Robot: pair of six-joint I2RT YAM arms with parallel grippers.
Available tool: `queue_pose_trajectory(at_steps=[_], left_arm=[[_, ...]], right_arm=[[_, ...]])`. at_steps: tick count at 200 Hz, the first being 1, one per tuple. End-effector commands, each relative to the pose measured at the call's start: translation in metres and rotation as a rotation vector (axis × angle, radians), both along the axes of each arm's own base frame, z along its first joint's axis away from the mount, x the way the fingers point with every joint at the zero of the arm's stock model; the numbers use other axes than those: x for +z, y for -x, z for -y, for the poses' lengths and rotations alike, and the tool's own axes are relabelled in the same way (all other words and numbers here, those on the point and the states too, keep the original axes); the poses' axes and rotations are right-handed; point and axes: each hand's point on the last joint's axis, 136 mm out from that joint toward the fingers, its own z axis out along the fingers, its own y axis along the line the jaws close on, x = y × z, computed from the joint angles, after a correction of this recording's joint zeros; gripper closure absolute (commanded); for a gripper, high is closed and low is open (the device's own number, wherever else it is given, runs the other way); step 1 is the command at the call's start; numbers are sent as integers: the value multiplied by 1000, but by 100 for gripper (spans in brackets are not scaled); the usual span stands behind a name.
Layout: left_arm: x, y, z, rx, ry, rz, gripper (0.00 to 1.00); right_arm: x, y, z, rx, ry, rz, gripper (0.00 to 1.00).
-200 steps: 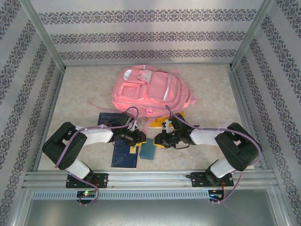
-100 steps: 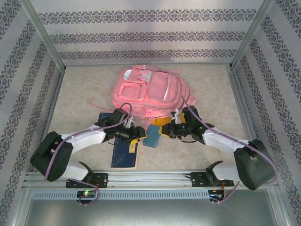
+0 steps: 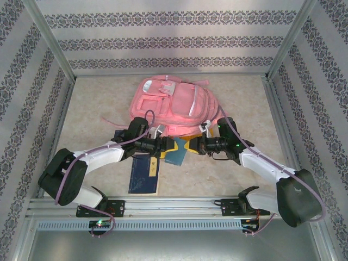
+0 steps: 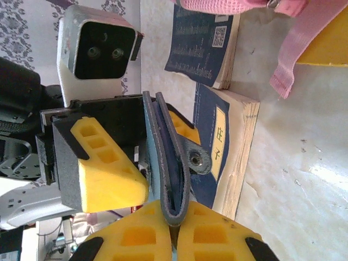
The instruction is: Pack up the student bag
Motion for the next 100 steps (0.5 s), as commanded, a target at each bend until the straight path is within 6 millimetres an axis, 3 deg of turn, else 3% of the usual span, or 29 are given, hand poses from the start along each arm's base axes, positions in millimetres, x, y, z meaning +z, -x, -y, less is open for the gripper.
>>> queue_pose_trajectory(at_steps=[1,20,61,100], left_arm=[[25,-9,1,5,110,46,54],[39,-15,2,19,163,68,63],[65,-23,8,16,270,114,83],[82,-33,7,44,335,162,90]], right_arm=[[21,-9,1,-14,-30,49,97],[23,-14,4,-38,-31,55,92],[41,-22,1,-53,-86,63,53],[50,-27,-4,-51,-153,39,41]])
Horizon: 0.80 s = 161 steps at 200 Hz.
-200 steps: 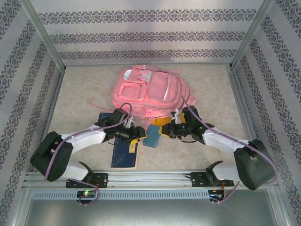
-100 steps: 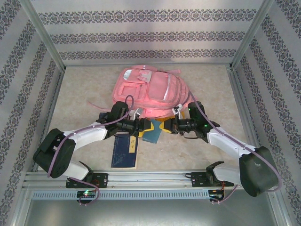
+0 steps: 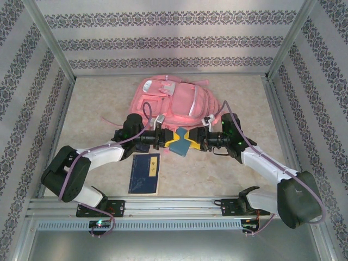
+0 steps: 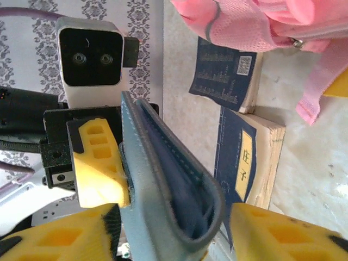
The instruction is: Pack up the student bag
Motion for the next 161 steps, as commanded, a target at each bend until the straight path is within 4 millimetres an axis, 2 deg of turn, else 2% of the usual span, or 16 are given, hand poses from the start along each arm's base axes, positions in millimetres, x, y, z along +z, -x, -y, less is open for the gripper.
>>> queue_pose_trajectory(at_steps=[1,37,86,122,139,161], left_arm=[[29,-9,-3,15,99,91,90],[30,-15,-2,25,119,89,90],[32,-24,1,35,154,80,90],[29,-27,3,31,156,70,89],[30,-29,4,30,151,72,82],[25,-35,-1,42,113,63,62]], right_arm=[[23,-8,-5,7,-77,37,41],[39,-11,-7,3,-143,58,50],[52,-11,-13,28,-197,73,56],[55,-11,-12,21,-211,87,71],[52,-15,-7,0,-204,77,82],[38,-22,5,-57,-154,48,92]])
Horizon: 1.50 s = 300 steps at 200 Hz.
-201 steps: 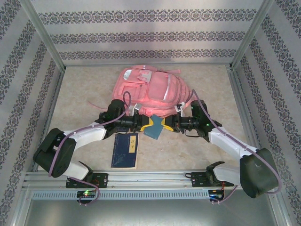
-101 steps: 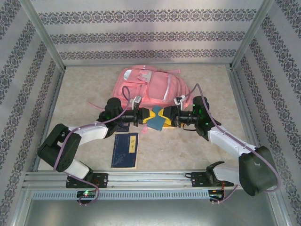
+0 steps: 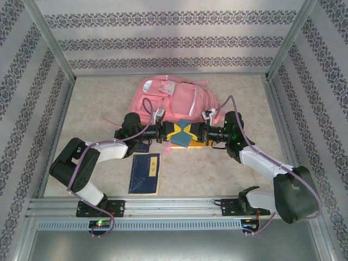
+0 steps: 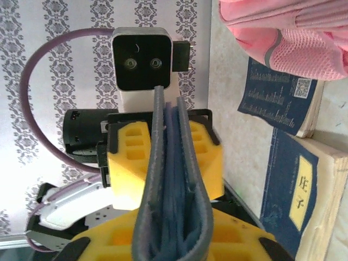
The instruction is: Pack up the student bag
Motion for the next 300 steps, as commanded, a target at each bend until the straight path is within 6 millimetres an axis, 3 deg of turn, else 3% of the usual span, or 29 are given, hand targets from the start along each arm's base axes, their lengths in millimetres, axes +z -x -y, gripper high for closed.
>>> queue_pose_trajectory(at_steps=[1,21,51,83,112,135,186,242,300], left_arm=[[5,-12,-5,17,-16,28,62],[-3,-26,-14,62,-111,29,55],[-13,-55,-18,95,-354,74,53],[-18,-101,-10,125,-526,118,53],[-27,-135,8,103,-683,190,53],[-35,-162,24,106,-766,222,51],[-50,-208,53,136,-725,229,51],[-57,-216,87,101,-660,240,59],[-63,-218,97,101,-635,216,73]], right_arm=[[3,-2,9,-22,14,38,92],[-15,0,24,-84,109,-15,92],[-39,17,66,-190,432,-36,93],[-41,27,102,-255,685,-27,93],[-49,38,128,-279,835,-63,93],[-44,38,134,-287,871,-64,92],[-36,35,133,-282,869,-69,92],[-49,40,131,-265,860,-96,92],[-54,42,131,-260,862,-93,92]])
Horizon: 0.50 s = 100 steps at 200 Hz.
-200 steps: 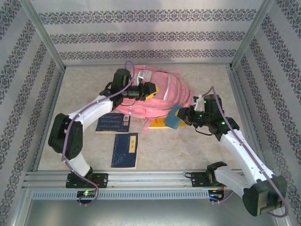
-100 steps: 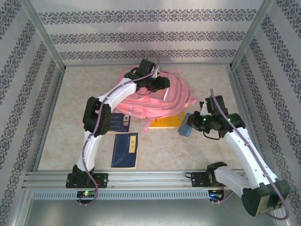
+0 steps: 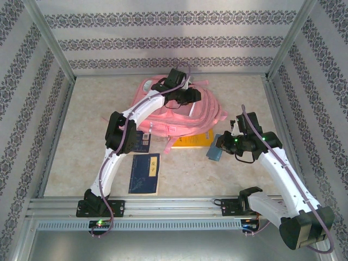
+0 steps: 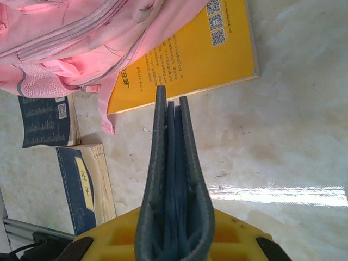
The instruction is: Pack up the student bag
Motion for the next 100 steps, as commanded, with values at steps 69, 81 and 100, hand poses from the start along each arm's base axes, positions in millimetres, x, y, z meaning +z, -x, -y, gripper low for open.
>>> queue_pose_trajectory(at_steps=[69,81,100], left_arm=[[-17,15,21,-36,-104,-49,90],[-5,15,14,-36,-139,-17,98],[28,15,3,-34,-153,46,100]], right_arm=[[1,1,5,0,25,34,92],[7,-1,10,-9,50,56,92],[18,-6,17,-28,88,90,92]])
